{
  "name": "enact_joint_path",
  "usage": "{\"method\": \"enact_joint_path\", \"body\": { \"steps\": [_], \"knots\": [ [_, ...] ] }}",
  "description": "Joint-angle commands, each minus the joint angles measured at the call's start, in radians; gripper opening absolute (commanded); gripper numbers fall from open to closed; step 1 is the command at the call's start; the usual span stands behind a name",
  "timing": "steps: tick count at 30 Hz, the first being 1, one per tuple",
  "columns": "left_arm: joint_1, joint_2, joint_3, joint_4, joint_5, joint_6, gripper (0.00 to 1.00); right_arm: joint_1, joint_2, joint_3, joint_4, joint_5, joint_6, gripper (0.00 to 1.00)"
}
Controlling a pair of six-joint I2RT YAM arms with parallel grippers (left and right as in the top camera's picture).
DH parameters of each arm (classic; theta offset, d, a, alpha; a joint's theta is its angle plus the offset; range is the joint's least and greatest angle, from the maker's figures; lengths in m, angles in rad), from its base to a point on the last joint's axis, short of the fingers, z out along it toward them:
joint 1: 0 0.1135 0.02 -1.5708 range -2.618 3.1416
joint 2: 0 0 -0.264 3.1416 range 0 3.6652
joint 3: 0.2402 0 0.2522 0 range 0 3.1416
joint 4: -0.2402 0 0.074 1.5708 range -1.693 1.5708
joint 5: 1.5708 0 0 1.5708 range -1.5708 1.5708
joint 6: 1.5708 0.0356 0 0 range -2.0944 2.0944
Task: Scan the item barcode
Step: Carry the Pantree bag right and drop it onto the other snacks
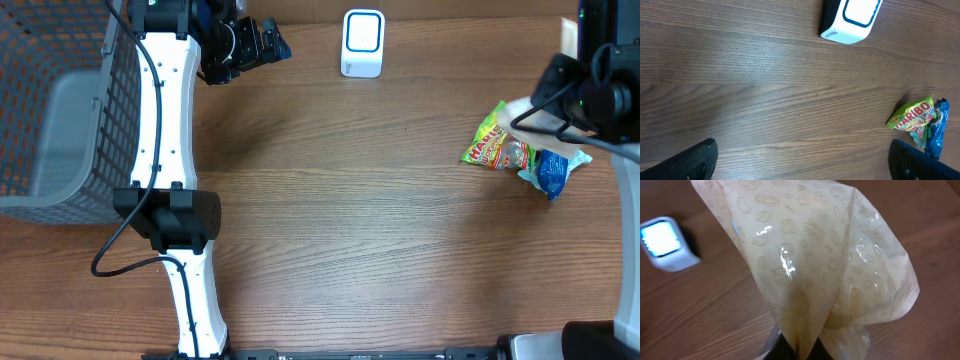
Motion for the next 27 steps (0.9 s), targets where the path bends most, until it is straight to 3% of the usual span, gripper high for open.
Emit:
{"method": "enact_joint_path", "body": {
  "steps": [1, 9, 13, 19, 23, 24, 27],
  "knots": [
    [-0.007, -0.015, 0.019, 0.002, -0.007, 0.002, 1.00, -0.058, 0.011, -0.113, 0.040, 0.065, 0.005, 0.04],
    [-0.007, -0.015, 0.019, 0.002, -0.007, 0.002, 1.00, -0.125, 0.013, -0.480, 0.400, 0.045, -0.078, 0.04],
    [-0.007, -0.015, 0.019, 0.002, -0.007, 0.002, 1.00, -0.125, 0.013, -0.568, 0.510, 0.046, -0.077, 0.05],
    [-0.007, -0.015, 0.019, 0.002, -0.007, 0.002, 1.00, -0.125, 0.014, -0.572, 0.514, 0.048, -0.077, 0.41],
    [-0.007, -0.015, 0.019, 0.002, -0.007, 0.002, 1.00, -0.125, 0.014, -0.570, 0.510, 0.036, -0.066, 0.60],
    [-0.007, -0.015, 0.019, 0.002, -0.007, 0.002, 1.00, -0.125, 0.014, -0.565, 0.506, 0.023, -0.066, 0.69],
    [-0.007, -0.015, 0.019, 0.002, -0.007, 0.002, 1.00, -0.125, 0.008, -0.529, 0.476, -0.029, -0.066, 0.71]
  ]
}}
